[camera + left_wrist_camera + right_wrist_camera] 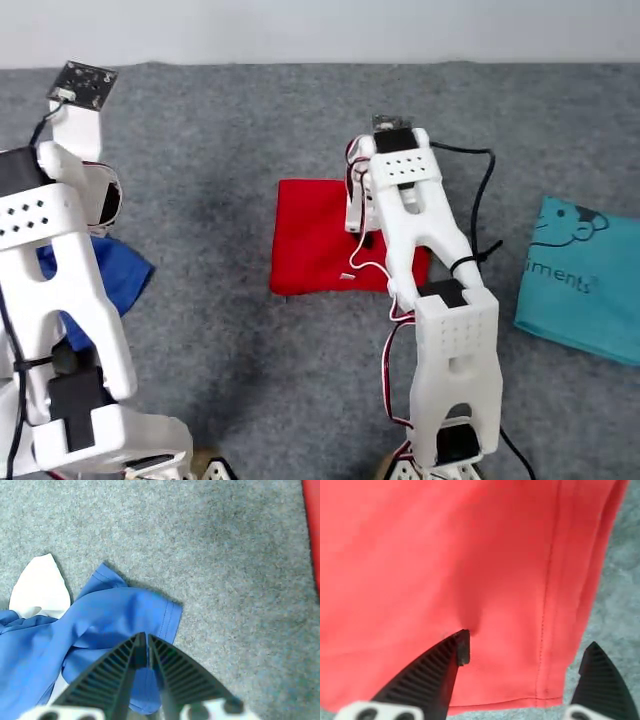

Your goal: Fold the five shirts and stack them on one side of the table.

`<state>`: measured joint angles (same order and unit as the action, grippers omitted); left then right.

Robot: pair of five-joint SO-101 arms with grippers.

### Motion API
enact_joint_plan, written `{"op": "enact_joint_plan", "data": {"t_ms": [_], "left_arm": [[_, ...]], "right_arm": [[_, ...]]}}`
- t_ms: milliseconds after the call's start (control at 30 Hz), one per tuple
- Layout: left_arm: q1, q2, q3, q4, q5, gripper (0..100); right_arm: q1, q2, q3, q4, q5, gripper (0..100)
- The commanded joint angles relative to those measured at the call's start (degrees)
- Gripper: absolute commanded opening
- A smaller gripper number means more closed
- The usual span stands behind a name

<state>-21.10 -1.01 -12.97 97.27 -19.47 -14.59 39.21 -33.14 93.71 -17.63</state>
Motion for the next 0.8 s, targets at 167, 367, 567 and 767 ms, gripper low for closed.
{"op": "enact_joint_plan", "data": {"t_ms": [167, 367, 567, 767], "left_arm": [[-0.5, -2.6, -0.3, 0.2, -0.4, 1], [-0.5, -2.6, -0.3, 0.2, -0.4, 1], [-0.5, -2.6, -0.3, 0.3, -0.4, 1], [-0.5, -2.7, -0.3, 0.3, -0.4, 1]], "right_arm": [[3.0, 0.0, -2.7, -0.5, -0.4, 35.1], [1.2, 7.9, -2.9, -4.0, -0.4, 34.9], [-0.3, 11.4, -2.9, -3.7, 3.6, 17.4], [1.6, 10.9, -3.0, -1.6, 12.9, 2.6]]}}
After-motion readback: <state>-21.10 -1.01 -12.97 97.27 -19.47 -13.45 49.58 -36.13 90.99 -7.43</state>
